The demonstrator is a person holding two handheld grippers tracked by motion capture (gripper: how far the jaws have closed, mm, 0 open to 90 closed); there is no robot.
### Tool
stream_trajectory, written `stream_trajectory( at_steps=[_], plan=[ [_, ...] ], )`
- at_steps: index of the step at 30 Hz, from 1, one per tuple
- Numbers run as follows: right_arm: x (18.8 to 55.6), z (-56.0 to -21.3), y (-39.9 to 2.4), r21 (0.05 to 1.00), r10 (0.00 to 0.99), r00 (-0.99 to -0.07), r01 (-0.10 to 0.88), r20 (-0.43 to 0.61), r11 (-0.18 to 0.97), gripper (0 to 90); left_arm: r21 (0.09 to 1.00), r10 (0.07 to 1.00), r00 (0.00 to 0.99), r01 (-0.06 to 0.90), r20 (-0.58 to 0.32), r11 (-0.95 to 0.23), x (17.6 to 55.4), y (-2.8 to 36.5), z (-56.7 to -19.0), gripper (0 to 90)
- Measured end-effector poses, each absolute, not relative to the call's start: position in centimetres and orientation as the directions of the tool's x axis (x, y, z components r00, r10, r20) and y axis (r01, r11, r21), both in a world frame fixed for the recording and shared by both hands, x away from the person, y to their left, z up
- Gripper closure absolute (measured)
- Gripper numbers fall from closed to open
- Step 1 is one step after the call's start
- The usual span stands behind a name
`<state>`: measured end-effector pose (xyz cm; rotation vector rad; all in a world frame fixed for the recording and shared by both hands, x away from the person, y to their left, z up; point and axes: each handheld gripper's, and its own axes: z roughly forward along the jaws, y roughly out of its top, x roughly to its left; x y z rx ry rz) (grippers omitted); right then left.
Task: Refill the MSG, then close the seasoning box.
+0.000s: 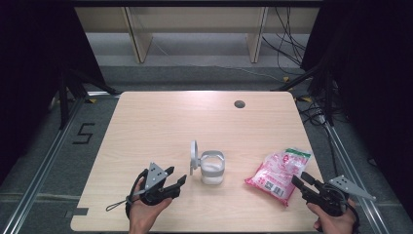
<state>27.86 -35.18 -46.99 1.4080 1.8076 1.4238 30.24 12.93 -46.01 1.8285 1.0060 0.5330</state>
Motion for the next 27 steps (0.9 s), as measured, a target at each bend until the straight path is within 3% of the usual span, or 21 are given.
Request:
stream_trajectory(
  at_steps=[3, 6, 10, 11, 21, 26, 27],
  plan=[
    [27.5, -47.0, -34.5, 0.885, 0.877, -0.389, 0.458, 0.283, -0.083, 52.6, 0.894, 0.810, 0.585, 0.383, -0.041, -0.232, 30.3, 13.0, -45.7, 57.1],
    [27.6, -47.1, -34.3, 0.896, 0.859, -0.434, 0.439, 0.272, -0.062, 52.0, 0.903, 0.805, 0.593, 0.343, 0.007, -0.260, 30.5, 12.9, -45.4, 67.4],
    [27.5, -47.0, -34.2, 0.908, 0.870, -0.431, 0.417, 0.238, -0.042, 52.0, 0.909, 0.798, 0.601, 0.306, 0.046, -0.284, 30.9, 12.9, -45.0, 80.4],
    [27.2, -46.9, -34.0, 0.894, 0.868, -0.416, 0.443, 0.272, -0.068, 52.0, 0.908, 0.799, 0.600, 0.306, 0.049, -0.285, 30.9, 12.8, -45.0, 82.1],
    [26.9, -47.0, -33.9, 0.908, 0.871, -0.444, 0.419, 0.207, -0.002, 52.0, 0.908, 0.783, 0.619, 0.291, 0.062, -0.302, 31.4, 13.4, -43.9, 89.1],
    [26.8, -47.0, -33.8, 0.899, 0.860, -0.448, 0.437, 0.244, -0.027, 52.0, 0.907, 0.779, 0.623, 0.290, 0.064, -0.306, 31.6, 13.3, -43.6, 89.2],
    [26.8, -47.0, -33.8, 0.898, 0.861, -0.447, 0.438, 0.245, -0.028, 52.0, 0.910, 0.762, 0.640, 0.251, 0.099, -0.330, 31.9, 13.3, -43.5, 89.3]
  ],
)
